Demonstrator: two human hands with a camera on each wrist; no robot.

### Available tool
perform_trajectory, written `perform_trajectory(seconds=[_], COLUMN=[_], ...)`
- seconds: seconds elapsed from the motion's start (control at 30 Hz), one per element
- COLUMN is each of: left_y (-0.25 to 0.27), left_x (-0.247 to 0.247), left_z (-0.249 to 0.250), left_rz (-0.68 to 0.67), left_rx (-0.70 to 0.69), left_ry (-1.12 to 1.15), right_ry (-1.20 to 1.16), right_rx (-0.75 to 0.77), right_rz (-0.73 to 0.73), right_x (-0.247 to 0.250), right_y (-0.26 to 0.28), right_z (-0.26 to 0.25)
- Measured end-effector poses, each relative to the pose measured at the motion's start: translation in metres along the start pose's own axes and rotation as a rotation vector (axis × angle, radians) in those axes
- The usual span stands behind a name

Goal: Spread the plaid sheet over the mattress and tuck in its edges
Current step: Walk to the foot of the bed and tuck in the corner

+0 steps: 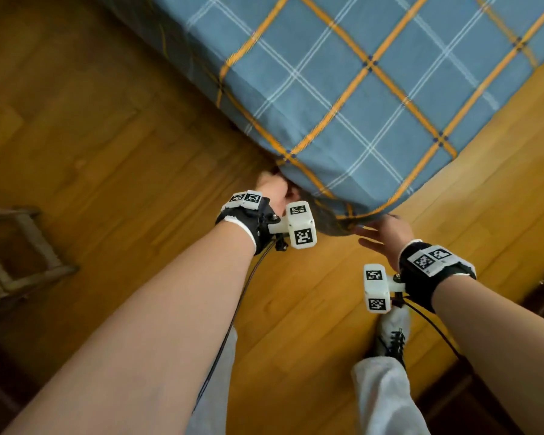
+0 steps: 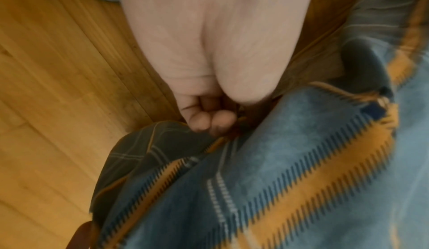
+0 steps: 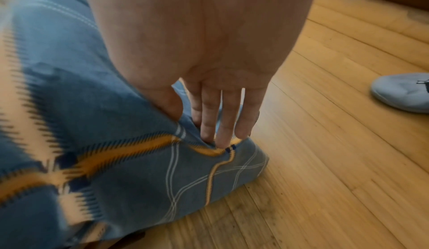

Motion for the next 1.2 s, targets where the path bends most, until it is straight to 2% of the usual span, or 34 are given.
perform_trajectory(seconds=[0.1,0.23,0.37,0.47,0.57,0.63,0.73,0.83,0.9,0.97,1.03,1.07,1.1,1.2], left_y=[-0.005,-0.007,-0.005,-0.008,-0.007,-0.003,0.008,0.02,0.021,0.014,0.007,0.004,0.005,0.015], left_x=[-0.001,-0.003,0.023,0.067,0.077,0.067,0.053,0.05,0.054,0.063,0.072,0.071,0.064,0.028], left_z=[0.005,0.003,-0.026,-0.057,-0.073,-0.084,-0.103,-0.116,-0.119,-0.108,-0.08,-0.066,-0.055,-0.039], left_rz=[0.026,0.07,0.042,0.176,0.194,0.156,0.002,-0.161,-0.204,-0.052,0.21,0.258,0.225,-0.054], left_rx=[0.004,-0.009,-0.088,-0.042,0.025,0.115,0.248,0.318,0.325,0.251,0.065,-0.017,-0.071,-0.108], left_ry=[0.018,0.185,0.114,0.064,-0.034,-0.176,-0.42,-0.634,-0.707,-0.672,-0.504,-0.397,-0.301,-0.065], right_ry=[0.045,0.056,0.041,0.055,0.054,0.063,0.079,0.107,0.118,0.117,0.104,0.091,0.071,-0.003], right_rx=[0.017,0.016,0.022,0.042,0.048,0.05,0.057,0.067,0.075,0.084,0.091,0.093,0.088,0.043], right_rz=[-0.01,0.0,-0.01,-0.008,0.009,0.006,-0.007,-0.008,-0.005,0.005,0.017,0.022,0.032,0.035], right_x=[0.002,0.006,0.003,0.002,0.005,0.006,0.005,0.006,0.006,0.006,0.006,0.007,0.009,0.012], right_y=[-0.005,-0.012,-0.006,-0.004,-0.008,-0.01,-0.009,-0.008,-0.007,-0.006,-0.006,-0.006,-0.007,-0.009], right_z=[-0.002,0.002,0.003,0.001,0.003,0.005,0.007,0.006,0.005,0.002,0.001,0.0,0.001,0.002])
Point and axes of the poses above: each hand's wrist, its own y-axis away from the middle knuckle, its own x-axis out of the back of the hand, z = x × y, the point moved 5 cm from there along -y, towards the middle knuckle, and after that the axes turned 3 degrees about -x, right-handed, at the moved point
